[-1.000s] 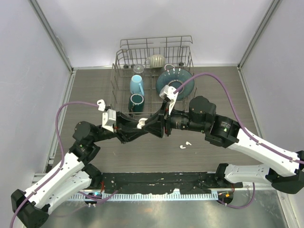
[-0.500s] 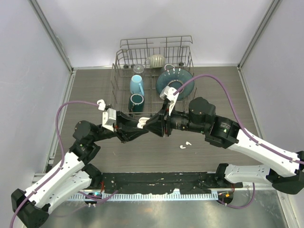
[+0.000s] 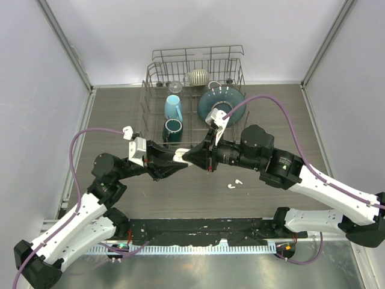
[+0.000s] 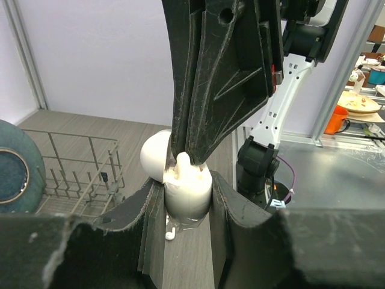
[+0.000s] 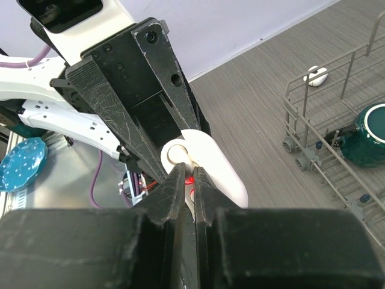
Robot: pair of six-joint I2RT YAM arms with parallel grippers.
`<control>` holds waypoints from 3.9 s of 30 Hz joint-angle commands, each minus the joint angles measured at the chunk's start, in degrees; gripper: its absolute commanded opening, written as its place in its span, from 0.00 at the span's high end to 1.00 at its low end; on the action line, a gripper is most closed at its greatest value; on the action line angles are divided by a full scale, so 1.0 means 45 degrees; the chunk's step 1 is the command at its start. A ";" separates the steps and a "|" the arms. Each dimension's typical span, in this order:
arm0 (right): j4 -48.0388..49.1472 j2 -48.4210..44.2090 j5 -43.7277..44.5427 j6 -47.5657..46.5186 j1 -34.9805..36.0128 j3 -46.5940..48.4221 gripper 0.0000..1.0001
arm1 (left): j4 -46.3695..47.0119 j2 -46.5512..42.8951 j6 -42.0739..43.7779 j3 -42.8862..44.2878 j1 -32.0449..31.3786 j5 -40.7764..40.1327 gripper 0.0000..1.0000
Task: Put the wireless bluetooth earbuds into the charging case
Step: Adjust the earbud with the charging case.
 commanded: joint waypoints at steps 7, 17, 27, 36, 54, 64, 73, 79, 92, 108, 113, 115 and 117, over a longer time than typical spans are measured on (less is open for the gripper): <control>0.1656 -0.0073 0.0690 0.0846 -0.0151 -0.0888 0.97 | 0.1607 -0.0552 0.0163 0.0261 -0.0202 0.0156 1.00; 0.1050 -0.0110 0.0825 0.0631 -0.0151 -0.0517 0.67 | 0.1452 -0.0552 0.0319 0.0261 -0.0202 0.0136 1.00; 0.2085 -0.1340 0.1803 0.0865 -0.0151 -0.0966 0.52 | 0.0983 -0.0571 0.0651 0.0124 -0.0202 0.0039 1.00; 0.3004 -0.2220 0.3905 0.1743 -0.0151 -0.1532 0.57 | 0.0982 -0.0434 0.0749 0.0046 -0.0202 0.0155 1.00; 0.2085 -0.1709 0.4499 0.2155 -0.0170 -0.0868 0.63 | 0.0553 -0.0825 0.0925 0.0046 -0.0202 0.0371 1.00; 0.0567 -0.2163 -0.0609 0.0729 -0.0151 -0.0109 0.66 | 0.0377 -0.0923 0.1198 0.0085 -0.0202 0.0117 1.00; -0.0551 -0.1127 -0.1811 0.0124 -0.0151 0.0361 0.68 | 0.0709 -0.0786 0.0886 0.0241 -0.0202 0.0273 1.00; -0.0882 -0.0893 -0.1693 -0.0267 -0.0151 0.0459 0.68 | 0.0806 -0.0786 0.0711 0.0378 -0.0202 0.0468 1.00; -0.1430 -0.1029 -0.0991 -0.0814 -0.0151 0.0459 0.66 | 0.1507 -0.0688 0.0301 0.0398 -0.0202 0.0546 1.00; -0.1411 -0.0346 -0.0483 -0.1400 -0.0151 0.0440 0.81 | 0.2212 -0.0708 -0.0149 0.0456 -0.0202 0.1112 1.00; -0.1254 -0.0443 0.0044 -0.1517 -0.0151 0.0401 0.85 | 0.2349 -0.0708 -0.0227 0.0515 -0.0202 0.1327 1.00; -0.1254 -0.0405 0.0240 -0.1575 -0.0131 0.0420 0.85 | 0.2408 -0.0727 -0.0208 0.0515 -0.0202 0.1483 1.00; -0.1215 -0.0327 0.0298 -0.1557 -0.0131 0.0440 0.85 | 0.2466 -0.0727 -0.0208 0.0476 -0.0202 0.1600 1.00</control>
